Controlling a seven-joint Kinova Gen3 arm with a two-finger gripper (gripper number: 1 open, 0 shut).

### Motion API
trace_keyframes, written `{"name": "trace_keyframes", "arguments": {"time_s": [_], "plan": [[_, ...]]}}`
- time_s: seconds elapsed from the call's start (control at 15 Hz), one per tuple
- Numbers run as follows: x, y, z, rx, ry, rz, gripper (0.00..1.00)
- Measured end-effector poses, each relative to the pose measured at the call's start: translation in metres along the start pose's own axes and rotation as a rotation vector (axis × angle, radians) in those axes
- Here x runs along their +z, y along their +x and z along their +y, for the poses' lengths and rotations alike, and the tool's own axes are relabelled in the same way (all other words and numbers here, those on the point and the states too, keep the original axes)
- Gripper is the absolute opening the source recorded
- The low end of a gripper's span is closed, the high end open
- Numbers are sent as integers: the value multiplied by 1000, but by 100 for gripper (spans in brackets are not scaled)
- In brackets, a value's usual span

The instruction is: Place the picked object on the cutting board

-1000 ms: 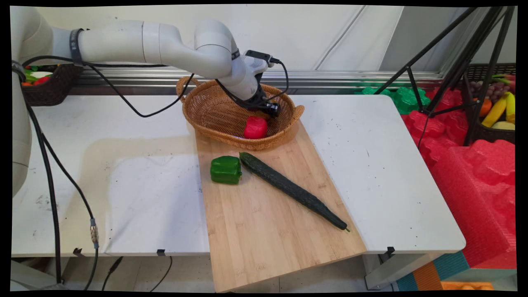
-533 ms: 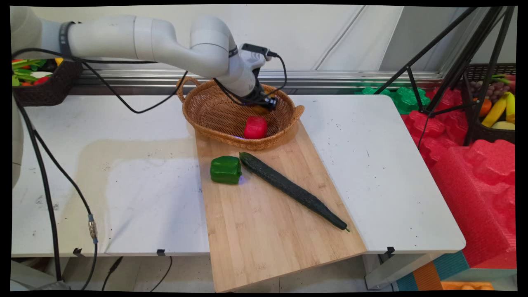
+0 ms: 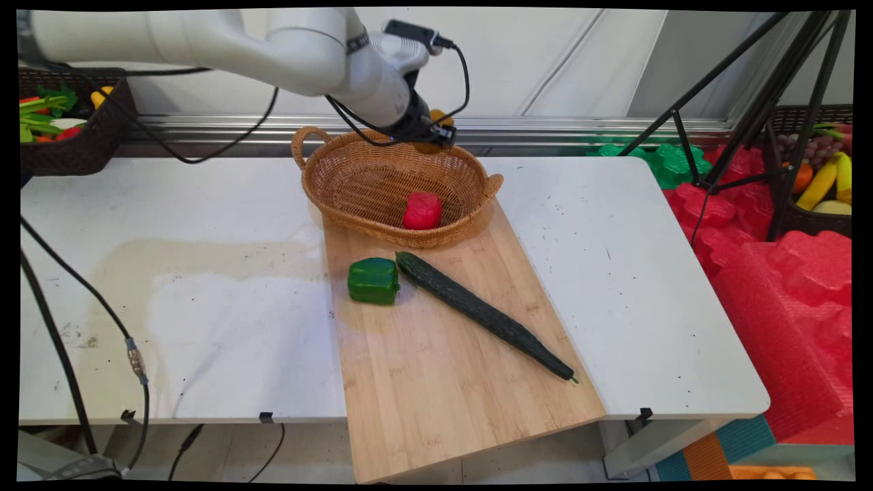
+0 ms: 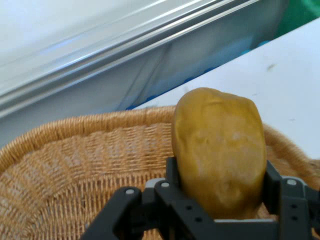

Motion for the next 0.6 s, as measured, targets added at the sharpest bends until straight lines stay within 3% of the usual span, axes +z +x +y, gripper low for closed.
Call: {"name": "trace_keyframes", "arguments": {"time_s": [0.33,0.6], "plan": [[-65,-10,7,171,-107,51,0],[-105,-35,11,304,-217,50,0]]}}
